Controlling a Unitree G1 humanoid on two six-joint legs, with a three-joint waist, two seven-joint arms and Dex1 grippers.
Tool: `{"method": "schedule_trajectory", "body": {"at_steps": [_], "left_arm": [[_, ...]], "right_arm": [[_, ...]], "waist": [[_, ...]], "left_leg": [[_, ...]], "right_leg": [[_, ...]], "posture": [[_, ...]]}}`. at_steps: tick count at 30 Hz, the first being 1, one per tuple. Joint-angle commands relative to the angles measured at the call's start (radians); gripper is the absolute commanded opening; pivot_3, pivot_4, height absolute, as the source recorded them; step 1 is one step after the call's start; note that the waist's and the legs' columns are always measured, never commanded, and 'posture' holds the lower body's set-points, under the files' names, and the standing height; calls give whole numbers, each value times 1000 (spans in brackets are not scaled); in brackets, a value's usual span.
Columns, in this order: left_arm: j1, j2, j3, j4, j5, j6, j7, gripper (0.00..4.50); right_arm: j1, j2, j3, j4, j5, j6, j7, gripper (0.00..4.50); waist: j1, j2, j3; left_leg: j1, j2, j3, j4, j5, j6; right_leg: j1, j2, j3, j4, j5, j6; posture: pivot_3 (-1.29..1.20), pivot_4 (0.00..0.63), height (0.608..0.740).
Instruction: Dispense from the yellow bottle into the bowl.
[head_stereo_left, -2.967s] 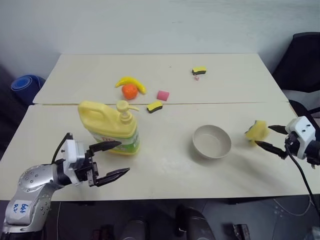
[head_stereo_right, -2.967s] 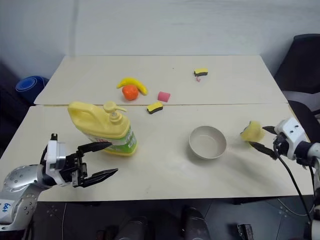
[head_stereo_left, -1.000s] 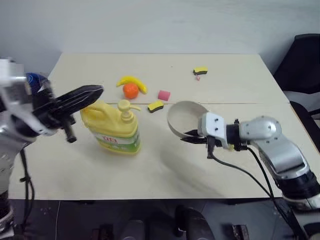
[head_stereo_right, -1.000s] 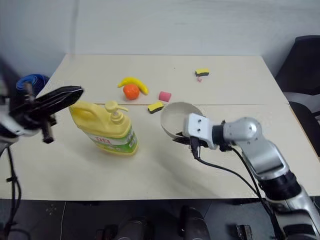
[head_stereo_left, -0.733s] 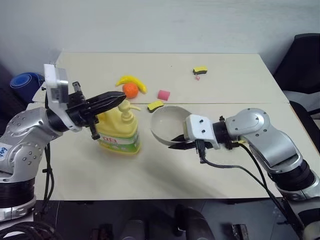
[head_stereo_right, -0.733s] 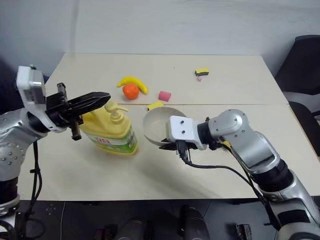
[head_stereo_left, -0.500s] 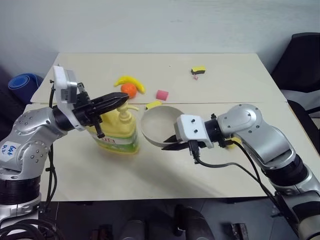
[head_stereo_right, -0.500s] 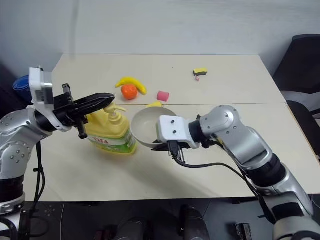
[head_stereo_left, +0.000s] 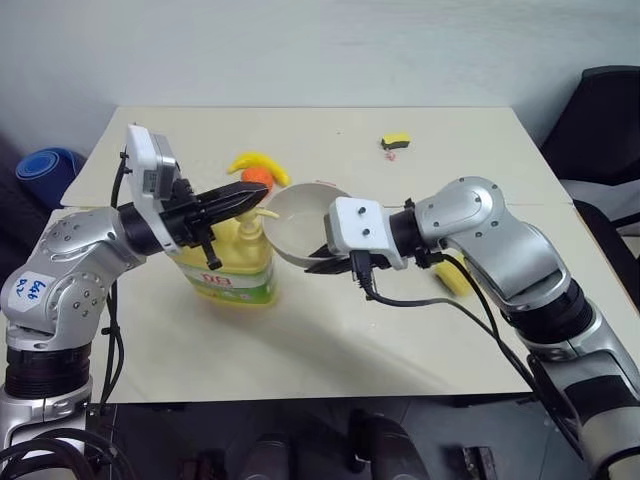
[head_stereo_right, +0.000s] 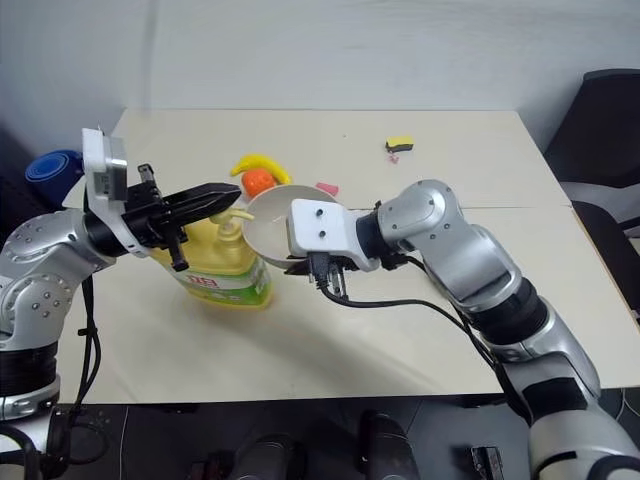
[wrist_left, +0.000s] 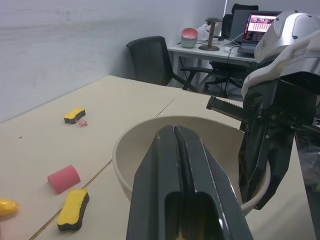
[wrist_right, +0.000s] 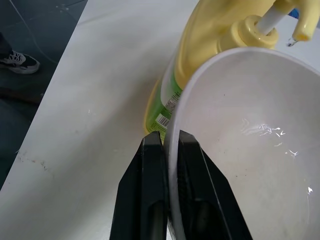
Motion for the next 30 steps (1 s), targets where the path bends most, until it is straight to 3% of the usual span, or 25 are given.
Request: {"method": "schedule_trajectory", "body": {"at_steps": [1,20,25,30], "left_arm": [[52,14,-59,10,40,108,41,29],[127,-52,-66,16,49,116,134,29],[74,-119,81,-23,-40,-25,61,29],[94,-12,205,-42,-83,-99,-138,29]], "right_arm": [[-41,20,-4,-18,2,-1,-2,0],[-8,36,5,-36,-2,25,-18,0],[32,12,-38,-21,-6,-12,-37,0],[199,-122,-107,117,-53,-252,-16,0]], "waist": [[0,0,0],[-1,10,-13],[0,7,-11],[1,-1,-6]], "left_leg": [[0,0,0,0,0,0],[3,-1,0,0,0,-1],[2,0,0,0,0,-1],[-3,-1,-1,0,0,0]], "right_leg": [[0,-1,0,0,0,0],[2,-5,0,2,0,0],[1,-5,0,1,0,0],[-1,-4,-3,-2,0,0]], "posture": [[0,150,740],[0,150,740],[0,150,740],[0,150,740]]}}
